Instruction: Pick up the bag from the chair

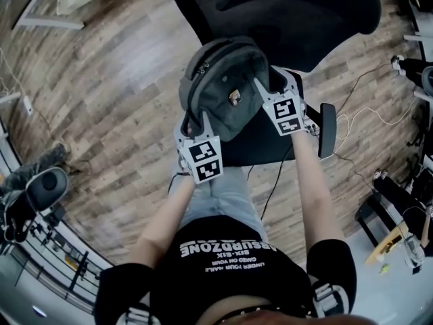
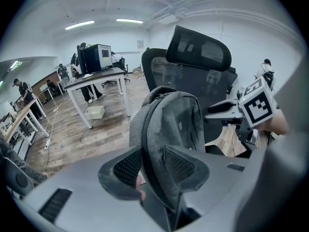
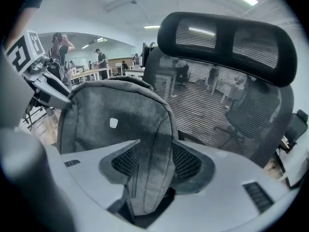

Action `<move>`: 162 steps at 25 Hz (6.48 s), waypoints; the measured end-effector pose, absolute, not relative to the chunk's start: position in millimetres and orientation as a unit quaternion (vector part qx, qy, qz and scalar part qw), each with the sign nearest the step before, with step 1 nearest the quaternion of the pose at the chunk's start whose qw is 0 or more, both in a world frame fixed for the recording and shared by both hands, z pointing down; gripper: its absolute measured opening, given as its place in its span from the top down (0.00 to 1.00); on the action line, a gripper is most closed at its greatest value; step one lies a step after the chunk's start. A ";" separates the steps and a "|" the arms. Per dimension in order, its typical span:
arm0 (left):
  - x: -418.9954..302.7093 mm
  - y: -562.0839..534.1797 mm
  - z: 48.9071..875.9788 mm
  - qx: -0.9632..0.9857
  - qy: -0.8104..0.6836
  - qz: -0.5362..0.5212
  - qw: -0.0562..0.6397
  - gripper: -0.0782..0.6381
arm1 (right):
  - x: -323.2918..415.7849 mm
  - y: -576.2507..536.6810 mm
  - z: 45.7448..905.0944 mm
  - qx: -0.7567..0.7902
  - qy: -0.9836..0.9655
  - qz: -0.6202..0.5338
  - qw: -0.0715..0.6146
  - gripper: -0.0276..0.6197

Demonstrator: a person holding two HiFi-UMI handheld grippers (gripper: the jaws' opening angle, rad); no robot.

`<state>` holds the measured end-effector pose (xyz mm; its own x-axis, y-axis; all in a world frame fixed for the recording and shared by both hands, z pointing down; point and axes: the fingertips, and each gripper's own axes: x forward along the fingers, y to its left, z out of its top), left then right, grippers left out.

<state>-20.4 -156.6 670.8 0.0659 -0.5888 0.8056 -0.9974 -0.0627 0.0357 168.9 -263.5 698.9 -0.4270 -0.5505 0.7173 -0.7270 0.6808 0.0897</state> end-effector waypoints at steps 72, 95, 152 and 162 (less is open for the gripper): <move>4.7 -120.5 650.6 0.712 -0.505 0.369 0.319 0.77 | 227.4 -209.7 676.8 0.424 -0.783 0.187 0.416 0.86; 17.5 -113.9 581.7 0.771 -0.488 0.328 0.246 0.77 | 255.4 -163.3 584.0 0.515 -0.764 0.166 0.351 0.86; 64.0 -95.5 328.7 0.902 -0.395 0.129 0.121 0.78 | 296.8 -5.5 344.7 0.691 -0.710 0.122 0.051 0.87; 69.4 -91.2 337.7 0.901 -0.392 0.137 0.123 0.78 | 303.1 -1.5 351.1 0.695 -0.705 0.132 0.058 0.87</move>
<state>69.4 -91.2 337.7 0.6551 -0.6727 0.3438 -0.7402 -0.6626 0.1140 303.1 -1.5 351.1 -0.0283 -0.9638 0.2651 -0.9943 0.0000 -0.1062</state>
